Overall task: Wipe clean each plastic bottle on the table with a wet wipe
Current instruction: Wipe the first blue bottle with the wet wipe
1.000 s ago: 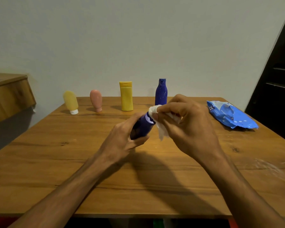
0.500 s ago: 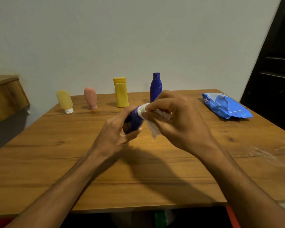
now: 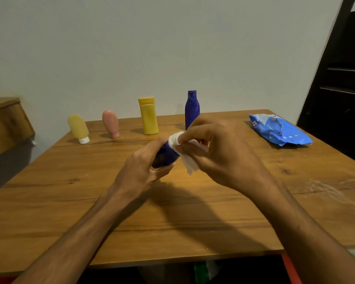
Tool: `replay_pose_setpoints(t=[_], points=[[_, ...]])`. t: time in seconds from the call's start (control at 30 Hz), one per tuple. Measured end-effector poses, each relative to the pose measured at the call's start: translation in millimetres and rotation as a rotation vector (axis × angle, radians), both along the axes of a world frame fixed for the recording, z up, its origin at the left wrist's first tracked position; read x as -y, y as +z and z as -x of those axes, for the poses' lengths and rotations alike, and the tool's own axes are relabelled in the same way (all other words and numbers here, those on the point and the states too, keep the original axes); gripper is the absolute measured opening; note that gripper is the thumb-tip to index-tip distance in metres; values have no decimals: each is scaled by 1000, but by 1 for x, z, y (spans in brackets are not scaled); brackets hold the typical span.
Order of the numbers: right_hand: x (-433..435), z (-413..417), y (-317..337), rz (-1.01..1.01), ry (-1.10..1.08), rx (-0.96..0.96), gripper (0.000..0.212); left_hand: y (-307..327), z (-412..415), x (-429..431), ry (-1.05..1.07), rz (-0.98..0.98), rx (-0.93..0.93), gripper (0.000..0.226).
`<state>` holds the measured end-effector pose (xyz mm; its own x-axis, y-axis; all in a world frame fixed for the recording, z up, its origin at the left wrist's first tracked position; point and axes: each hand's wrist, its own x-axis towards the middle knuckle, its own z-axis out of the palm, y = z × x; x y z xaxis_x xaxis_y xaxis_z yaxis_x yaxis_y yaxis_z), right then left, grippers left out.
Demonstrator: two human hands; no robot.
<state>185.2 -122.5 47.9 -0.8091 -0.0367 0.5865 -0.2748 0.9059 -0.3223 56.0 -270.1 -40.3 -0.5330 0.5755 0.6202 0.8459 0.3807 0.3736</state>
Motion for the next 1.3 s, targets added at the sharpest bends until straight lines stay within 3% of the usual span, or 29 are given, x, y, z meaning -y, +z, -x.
replay_pose_setpoints(t=[0.33, 0.53, 0.7, 0.8, 1.07, 1.3], points=[[-6, 3, -1, -2, 61, 143, 21, 1, 1, 0, -59, 87, -192, 70], [-28, 3, 3, -70, -74, 154, 17, 3, -1, -1, -64, 47, -153, 73], [-20, 1, 8, 44, 28, 123, 19, 2, -2, -3, -83, 70, -148, 70], [-10, 1, 2, -29, 115, 185, 17, 1, -3, -2, -70, 77, -121, 67], [-5, -2, -2, -273, 64, 130, 20, 1, -8, -3, -63, 90, -66, 69], [-2, 6, -7, -91, -69, 121, 14, -1, -12, -5, -35, 116, -149, 65]])
